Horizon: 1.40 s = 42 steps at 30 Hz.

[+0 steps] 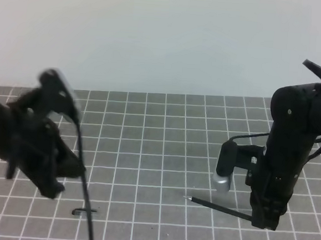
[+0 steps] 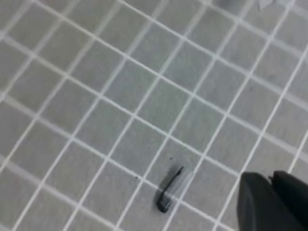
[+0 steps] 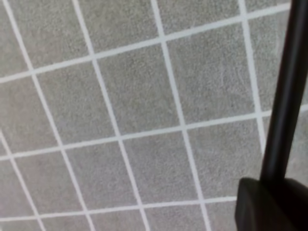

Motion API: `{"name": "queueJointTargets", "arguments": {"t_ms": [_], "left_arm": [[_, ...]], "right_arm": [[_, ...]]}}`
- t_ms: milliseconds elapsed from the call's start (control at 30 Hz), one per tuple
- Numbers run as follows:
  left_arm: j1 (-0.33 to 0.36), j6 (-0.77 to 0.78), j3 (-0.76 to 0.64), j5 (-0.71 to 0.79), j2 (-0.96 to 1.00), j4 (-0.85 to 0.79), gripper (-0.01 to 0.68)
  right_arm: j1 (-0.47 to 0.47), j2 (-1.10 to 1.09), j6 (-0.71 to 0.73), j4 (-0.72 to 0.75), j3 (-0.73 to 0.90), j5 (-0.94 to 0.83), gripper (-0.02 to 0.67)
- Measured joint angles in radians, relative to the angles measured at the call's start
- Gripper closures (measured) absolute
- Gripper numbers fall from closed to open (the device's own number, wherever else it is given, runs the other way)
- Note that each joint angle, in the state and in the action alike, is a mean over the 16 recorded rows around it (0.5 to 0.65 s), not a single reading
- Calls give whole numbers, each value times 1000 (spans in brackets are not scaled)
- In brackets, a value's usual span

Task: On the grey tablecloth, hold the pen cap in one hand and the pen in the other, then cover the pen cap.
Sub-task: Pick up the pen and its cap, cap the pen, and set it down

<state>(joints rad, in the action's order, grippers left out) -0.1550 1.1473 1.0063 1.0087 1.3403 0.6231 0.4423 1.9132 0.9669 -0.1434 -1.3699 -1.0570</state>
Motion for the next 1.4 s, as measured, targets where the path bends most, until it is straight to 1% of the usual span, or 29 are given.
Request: {"name": "queueJointTargets", "arguments": {"t_ms": [200, 300, 367, 533, 667, 1000, 1400], "left_arm": [[-118, 49, 0, -82, 117, -130, 458], [-166, 66, 0, -105, 166, -206, 386], [-186, 72, 0, -117, 192, -252, 349], [-210, 84, 1, -156, 238, -333, 293], [-212, 86, 1, -193, 261, -378, 278], [-212, 91, -2, -264, 297, -462, 274], [-210, 86, -33, -307, 340, -497, 269]], "right_arm": [[0, 0, -48, -39, 0, -41, 579], [0, 0, -80, -59, 0, -60, 579], [0, 0, -103, -71, 0, -73, 579], [0, 0, -144, -94, 0, -99, 579], [0, 0, -168, -94, 0, -106, 579], [0, 0, -184, -84, 0, -99, 579], [0, -1, -187, -71, 0, -91, 579]]}}
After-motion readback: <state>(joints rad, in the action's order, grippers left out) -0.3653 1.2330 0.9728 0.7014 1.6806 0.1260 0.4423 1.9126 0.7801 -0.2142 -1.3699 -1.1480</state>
